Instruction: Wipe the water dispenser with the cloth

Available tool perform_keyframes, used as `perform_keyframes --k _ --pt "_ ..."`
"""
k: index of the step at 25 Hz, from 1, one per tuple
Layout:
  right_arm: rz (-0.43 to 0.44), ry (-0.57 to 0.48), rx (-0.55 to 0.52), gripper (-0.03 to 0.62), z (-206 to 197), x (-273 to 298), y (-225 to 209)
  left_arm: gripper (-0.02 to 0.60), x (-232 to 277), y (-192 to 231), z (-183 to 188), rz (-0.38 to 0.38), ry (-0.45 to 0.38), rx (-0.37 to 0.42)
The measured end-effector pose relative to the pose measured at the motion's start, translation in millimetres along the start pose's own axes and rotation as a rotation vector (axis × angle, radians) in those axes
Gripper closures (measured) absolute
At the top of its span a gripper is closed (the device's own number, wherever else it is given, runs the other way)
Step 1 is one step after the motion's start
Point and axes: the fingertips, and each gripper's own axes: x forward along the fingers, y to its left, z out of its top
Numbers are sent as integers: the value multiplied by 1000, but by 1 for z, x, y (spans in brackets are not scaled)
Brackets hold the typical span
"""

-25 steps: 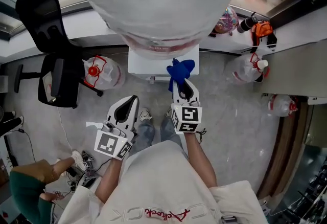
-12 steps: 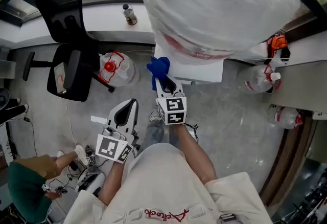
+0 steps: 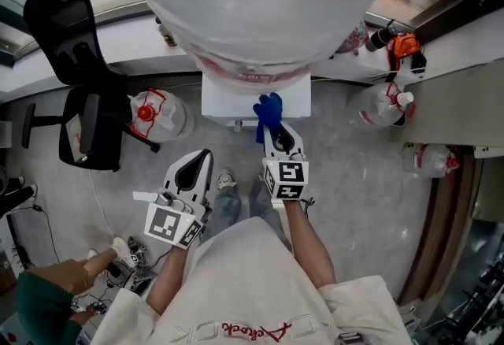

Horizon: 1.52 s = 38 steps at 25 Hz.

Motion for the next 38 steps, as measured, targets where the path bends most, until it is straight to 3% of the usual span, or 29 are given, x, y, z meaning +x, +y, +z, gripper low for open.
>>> perform_keyframes --k 6,15,30,38 --pt "-89 0 31 497 -5 -24 -65 571 15 -26 1 -19 10 16" --pt "-145 -8 69 497 -8 -51 -111 571 23 -45 7 15 -9 34" --pt "-41 -288 -84 497 133 -147 -52 571 46 -81 81 -11 -165 121" --pt "-8 -312 -92 497 133 -173 -50 571 35 -99 70 4 -161 115"
